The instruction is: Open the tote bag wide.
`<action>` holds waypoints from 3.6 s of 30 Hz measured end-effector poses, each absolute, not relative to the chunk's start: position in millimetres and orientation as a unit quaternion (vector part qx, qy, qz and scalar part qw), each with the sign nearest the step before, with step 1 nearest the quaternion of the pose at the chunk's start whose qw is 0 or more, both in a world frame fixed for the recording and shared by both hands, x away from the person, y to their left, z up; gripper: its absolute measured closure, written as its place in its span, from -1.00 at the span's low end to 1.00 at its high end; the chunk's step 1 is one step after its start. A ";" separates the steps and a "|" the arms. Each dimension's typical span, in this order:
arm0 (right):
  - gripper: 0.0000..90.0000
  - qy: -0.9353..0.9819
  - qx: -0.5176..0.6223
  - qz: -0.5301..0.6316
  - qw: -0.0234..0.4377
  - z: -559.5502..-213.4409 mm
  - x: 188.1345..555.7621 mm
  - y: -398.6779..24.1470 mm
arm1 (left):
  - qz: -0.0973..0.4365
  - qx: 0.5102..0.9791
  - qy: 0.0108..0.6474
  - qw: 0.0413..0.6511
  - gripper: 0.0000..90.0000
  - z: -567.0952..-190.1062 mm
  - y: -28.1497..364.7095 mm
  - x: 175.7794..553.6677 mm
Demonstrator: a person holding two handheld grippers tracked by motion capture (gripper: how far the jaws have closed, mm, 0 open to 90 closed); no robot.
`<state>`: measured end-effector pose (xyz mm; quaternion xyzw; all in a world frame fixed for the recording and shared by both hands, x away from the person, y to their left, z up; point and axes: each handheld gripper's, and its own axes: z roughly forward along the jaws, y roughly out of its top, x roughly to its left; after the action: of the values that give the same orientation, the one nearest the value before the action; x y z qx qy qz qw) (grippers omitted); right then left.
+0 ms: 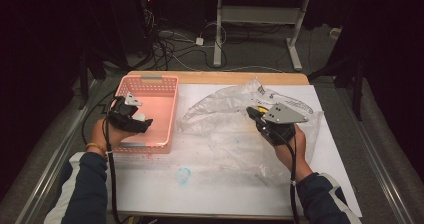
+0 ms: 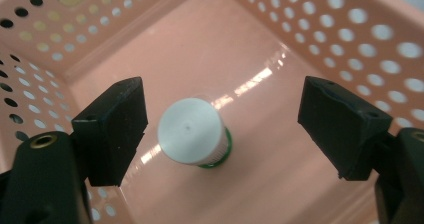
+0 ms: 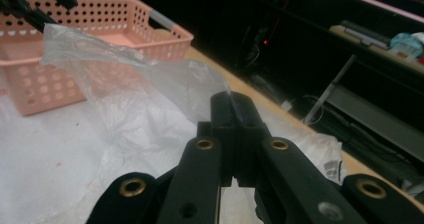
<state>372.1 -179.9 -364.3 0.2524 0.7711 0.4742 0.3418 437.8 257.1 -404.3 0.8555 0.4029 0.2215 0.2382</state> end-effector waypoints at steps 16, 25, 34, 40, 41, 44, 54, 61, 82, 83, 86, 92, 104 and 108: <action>1.00 0.765 0.261 0.484 0.335 -356.4 369.4 -196.5 | 0.135 0.873 0.441 0.156 0.05 -431.1 260.7 479.0; 1.00 0.763 0.259 0.486 0.339 -355.7 366.7 -198.1 | 0.160 0.867 0.435 0.185 0.06 -423.3 265.4 472.5; 1.00 0.760 0.249 0.488 0.351 -344.1 367.8 -196.9 | 0.211 0.839 0.425 0.267 0.06 -401.4 273.4 448.5; 1.00 0.765 0.240 0.477 0.359 -337.3 373.2 -190.1 | 0.252 0.824 0.388 0.326 0.06 -375.1 265.7 418.0; 1.00 0.765 0.241 0.477 0.359 -336.7 374.2 -190.1 | 0.259 0.824 0.379 0.333 0.07 -371.6 262.2 412.8; 1.00 0.762 0.244 0.479 0.361 -336.0 375.4 -189.8 | 0.271 0.825 0.345 0.355 0.07 -363.7 252.8 398.5; 1.00 0.755 0.257 0.487 0.356 -339.7 375.0 -190.6 | 0.280 0.822 0.264 0.420 0.07 -349.7 210.4 356.4; 1.00 0.760 0.255 0.483 0.351 -344.4 373.8 -187.9 | 0.285 0.835 0.168 0.439 0.07 -346.2 156.2 326.4; 1.00 0.776 0.242 0.483 0.324 -352.5 370.0 -182.6 | 0.199 0.878 0.143 0.410 0.07 -440.1 -0.7 380.0; 1.00 0.776 0.242 0.484 0.324 -352.6 370.1 -183.2 | 0.191 0.877 0.153 0.413 0.07 -443.2 -3.6 384.4; 1.00 0.774 0.247 0.487 0.322 -353.0 370.9 -185.3 | 0.192 0.877 0.169 0.406 0.06 -450.6 -12.4 393.1; 1.00 0.772 0.249 0.489 0.320 -352.9 371.8 -187.7 | 0.200 0.874 0.203 0.393 0.05 -460.6 -16.9 405.8; 1.00 0.778 0.253 0.479 0.319 -356.4 374.1 -188.8 | 0.239 0.876 0.149 0.391 -0.32 -440.1 -14.4 366.2; 1.00 0.780 0.255 0.476 0.318 -357.5 375.0 -191.1 | 0.249 0.879 0.101 0.393 -0.31 -427.3 4.3 335.1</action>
<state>375.0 -191.1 -357.5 0.2553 0.7795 0.4757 0.3176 335.1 4.3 -427.3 0.8794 0.1014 0.2495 0.3927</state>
